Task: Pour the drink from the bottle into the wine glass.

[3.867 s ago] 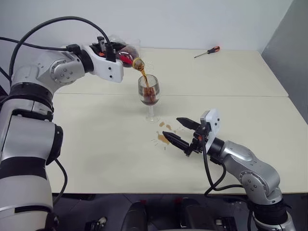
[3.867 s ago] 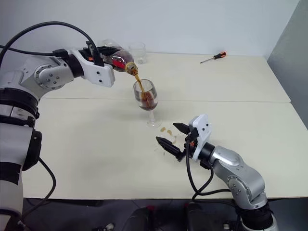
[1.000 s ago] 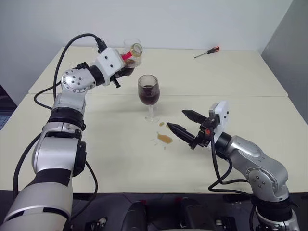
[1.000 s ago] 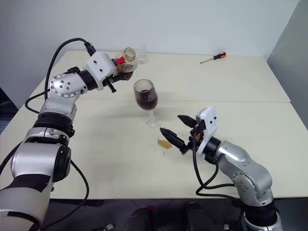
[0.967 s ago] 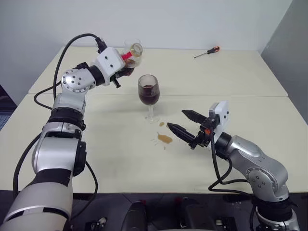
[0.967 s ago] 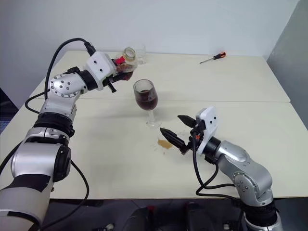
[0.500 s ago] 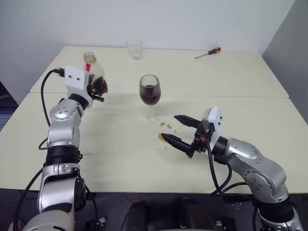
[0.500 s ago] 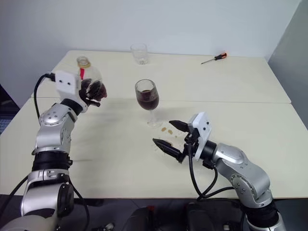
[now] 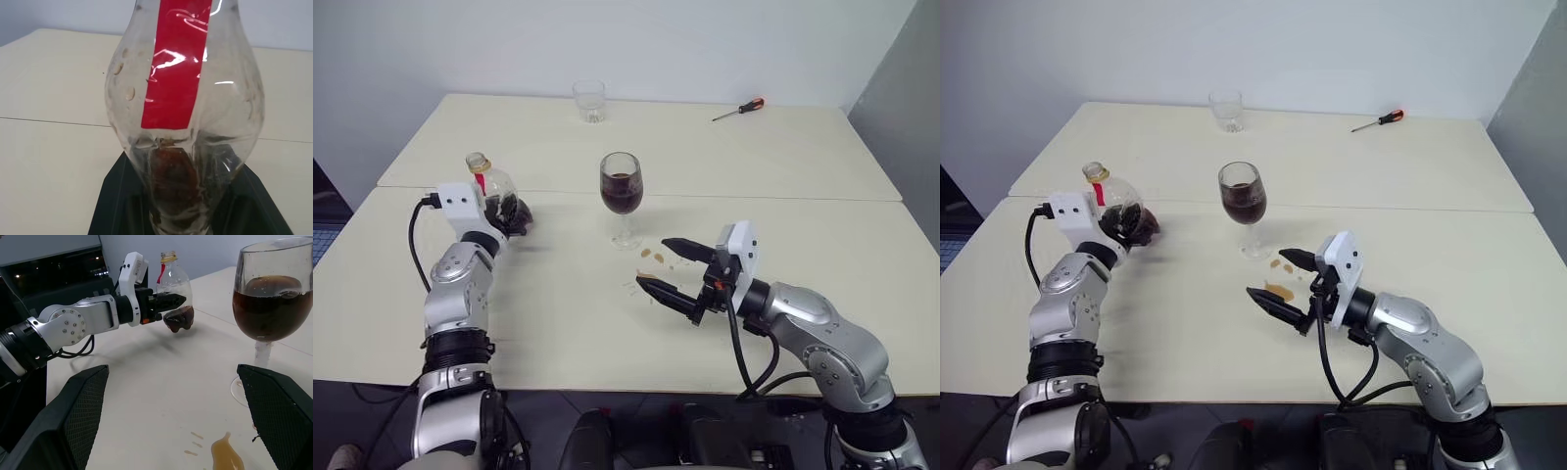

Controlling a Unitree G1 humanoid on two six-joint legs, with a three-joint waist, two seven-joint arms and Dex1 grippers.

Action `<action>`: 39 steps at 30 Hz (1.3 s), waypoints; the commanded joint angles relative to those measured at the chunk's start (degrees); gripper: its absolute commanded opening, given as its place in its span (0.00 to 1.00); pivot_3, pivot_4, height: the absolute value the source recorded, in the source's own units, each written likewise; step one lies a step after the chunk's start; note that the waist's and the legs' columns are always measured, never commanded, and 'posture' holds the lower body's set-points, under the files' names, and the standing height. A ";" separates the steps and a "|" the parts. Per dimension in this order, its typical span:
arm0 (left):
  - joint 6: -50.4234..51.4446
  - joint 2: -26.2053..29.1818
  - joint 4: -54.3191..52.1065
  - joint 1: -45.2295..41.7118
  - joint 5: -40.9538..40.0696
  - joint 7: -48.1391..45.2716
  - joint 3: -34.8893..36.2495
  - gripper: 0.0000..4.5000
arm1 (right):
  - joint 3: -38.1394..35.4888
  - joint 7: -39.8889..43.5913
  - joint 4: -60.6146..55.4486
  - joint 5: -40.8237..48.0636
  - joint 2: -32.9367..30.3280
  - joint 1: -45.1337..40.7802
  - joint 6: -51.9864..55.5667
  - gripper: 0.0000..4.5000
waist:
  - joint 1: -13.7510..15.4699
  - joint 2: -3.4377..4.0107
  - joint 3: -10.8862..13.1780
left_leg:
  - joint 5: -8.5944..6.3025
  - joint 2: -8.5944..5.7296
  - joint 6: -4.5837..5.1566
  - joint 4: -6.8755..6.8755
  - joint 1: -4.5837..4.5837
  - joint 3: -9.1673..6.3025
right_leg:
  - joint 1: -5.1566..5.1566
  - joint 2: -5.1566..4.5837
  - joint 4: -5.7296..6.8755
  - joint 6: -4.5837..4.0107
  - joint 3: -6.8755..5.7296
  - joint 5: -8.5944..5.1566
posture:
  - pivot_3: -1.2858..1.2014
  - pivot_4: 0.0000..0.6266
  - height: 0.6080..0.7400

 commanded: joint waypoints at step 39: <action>14.59 0.06 -21.78 12.26 -6.22 -0.41 0.24 0.99 | -4.71 -0.35 -4.28 -1.16 -3.78 5.61 -0.84 1.00 | 0.04 -0.01 -0.01 | 0.00 0.07 0.00 -0.06 0.03 -0.02 | 0.02 -0.01 -0.04 0.01 0.05 -0.01 | 0.52 0.24 1.00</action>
